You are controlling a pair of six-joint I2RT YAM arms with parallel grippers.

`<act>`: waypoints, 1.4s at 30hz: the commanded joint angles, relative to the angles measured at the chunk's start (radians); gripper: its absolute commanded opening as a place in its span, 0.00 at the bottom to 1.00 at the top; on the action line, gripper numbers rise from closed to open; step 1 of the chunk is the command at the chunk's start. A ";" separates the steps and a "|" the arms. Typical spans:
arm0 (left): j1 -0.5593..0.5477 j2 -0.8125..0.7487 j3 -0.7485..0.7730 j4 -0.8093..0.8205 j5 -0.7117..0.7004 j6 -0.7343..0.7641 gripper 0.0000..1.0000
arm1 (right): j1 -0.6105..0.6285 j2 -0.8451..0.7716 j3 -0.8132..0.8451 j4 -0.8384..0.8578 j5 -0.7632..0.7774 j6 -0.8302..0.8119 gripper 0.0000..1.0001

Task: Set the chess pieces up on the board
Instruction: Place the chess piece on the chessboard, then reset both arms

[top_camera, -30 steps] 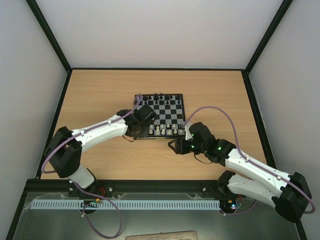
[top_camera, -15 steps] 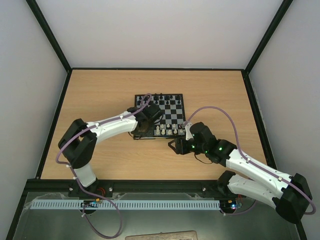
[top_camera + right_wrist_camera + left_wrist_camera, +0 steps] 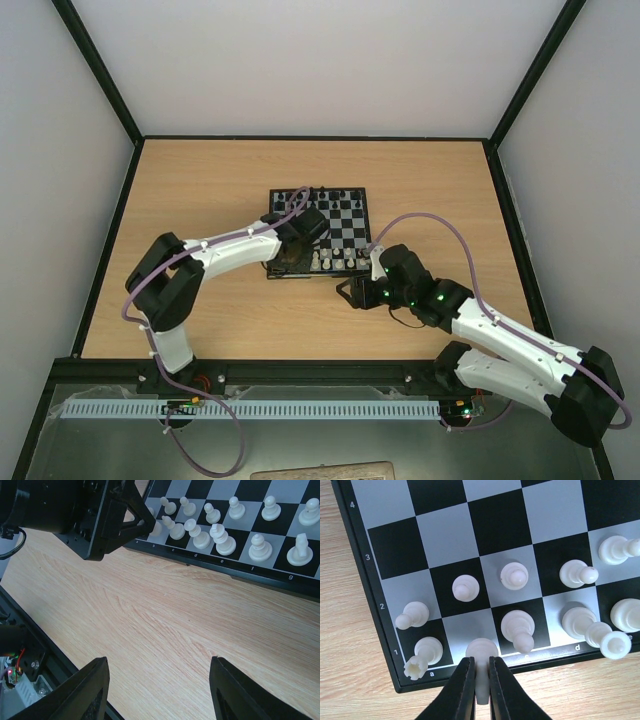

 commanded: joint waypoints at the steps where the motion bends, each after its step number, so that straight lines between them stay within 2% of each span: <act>1: 0.008 0.027 0.025 -0.005 0.000 0.019 0.09 | -0.007 0.003 -0.015 -0.025 -0.012 -0.017 0.56; 30: 0.029 0.035 0.020 0.007 0.002 0.035 0.20 | -0.008 0.016 -0.020 -0.017 -0.017 -0.018 0.56; 36: 0.029 -0.066 0.030 -0.028 -0.020 0.018 0.25 | -0.008 0.021 -0.016 -0.022 -0.009 -0.018 0.56; 42: 0.026 -0.261 -0.003 -0.010 -0.058 0.010 0.41 | -0.009 0.015 -0.005 -0.037 0.035 -0.012 0.65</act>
